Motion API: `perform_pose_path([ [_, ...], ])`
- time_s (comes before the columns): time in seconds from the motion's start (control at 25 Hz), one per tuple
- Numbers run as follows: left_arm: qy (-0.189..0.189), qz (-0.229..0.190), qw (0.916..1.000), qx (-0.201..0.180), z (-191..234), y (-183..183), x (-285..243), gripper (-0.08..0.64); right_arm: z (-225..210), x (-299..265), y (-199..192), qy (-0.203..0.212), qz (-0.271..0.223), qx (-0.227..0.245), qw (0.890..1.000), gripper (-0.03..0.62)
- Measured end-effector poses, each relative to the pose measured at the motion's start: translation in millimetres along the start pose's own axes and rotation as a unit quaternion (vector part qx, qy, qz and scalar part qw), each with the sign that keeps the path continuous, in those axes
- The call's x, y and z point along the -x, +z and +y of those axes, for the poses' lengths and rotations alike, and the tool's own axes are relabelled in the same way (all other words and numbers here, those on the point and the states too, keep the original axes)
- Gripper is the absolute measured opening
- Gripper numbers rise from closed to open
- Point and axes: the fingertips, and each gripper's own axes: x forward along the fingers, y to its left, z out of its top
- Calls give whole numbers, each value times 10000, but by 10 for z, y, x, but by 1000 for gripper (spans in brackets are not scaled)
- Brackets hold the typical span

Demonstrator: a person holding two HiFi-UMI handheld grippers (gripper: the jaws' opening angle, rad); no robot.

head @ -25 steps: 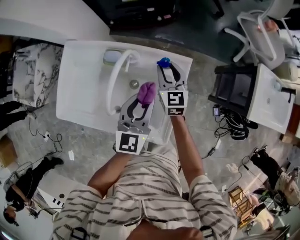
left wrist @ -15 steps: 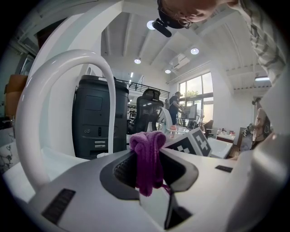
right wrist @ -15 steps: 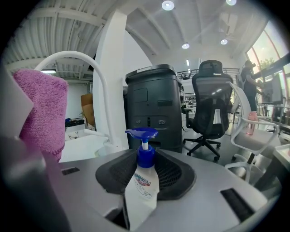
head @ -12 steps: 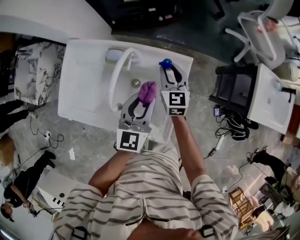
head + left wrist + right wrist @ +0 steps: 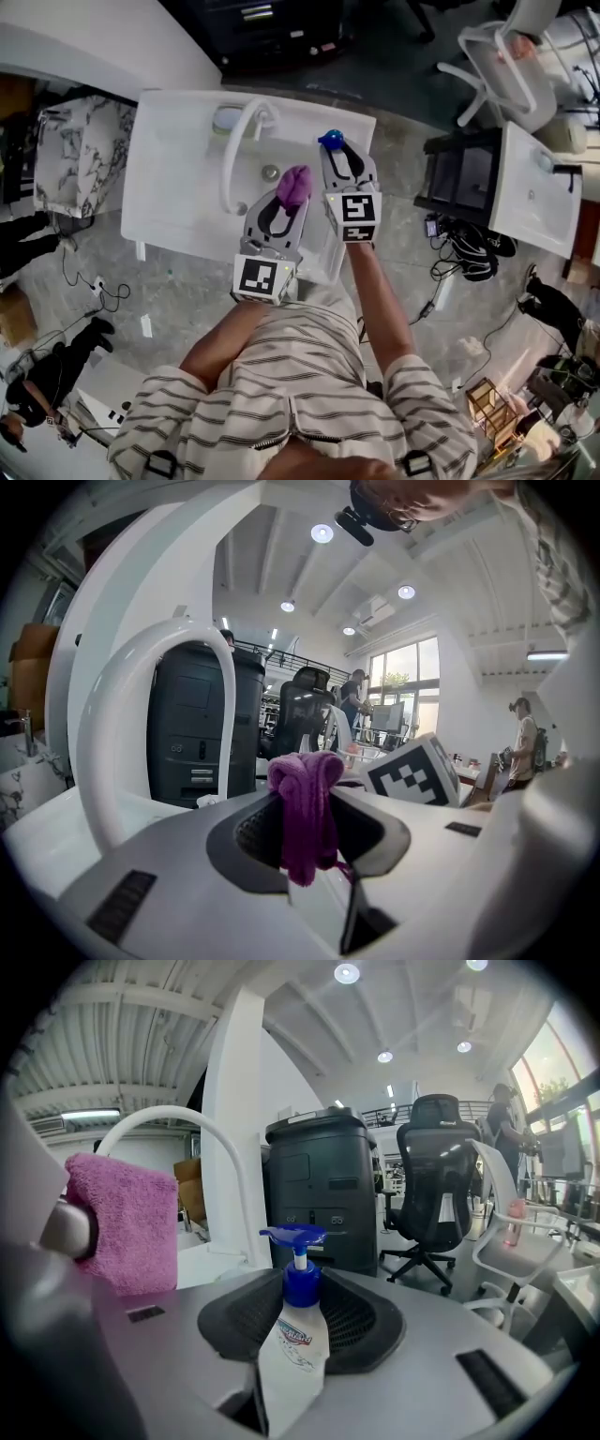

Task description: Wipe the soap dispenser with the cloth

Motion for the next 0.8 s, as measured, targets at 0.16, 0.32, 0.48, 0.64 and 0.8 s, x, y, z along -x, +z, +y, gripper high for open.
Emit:
perform_pose_path([
  [0.16,-62,-32,9999,-77,-51,73,127,118,59,239,138,-31,-45,-62,10000,130],
  [0.32,-143,-140,9996,-196,-88,177,262,118,156,493,312,-37,-148,-93,9998,130],
  [0.48,-264,-174,9992,-259,-166,237,379,118,246,728,428,-20,-168,-106,9998,130],
  [0.64,-421,-166,9984,-344,-258,289,468,118,312,930,546,-32,-244,-103,9996,130],
  [0.8,-607,-174,9968,-495,-352,329,581,118,398,1161,628,-86,-276,-110,9995,130],
])
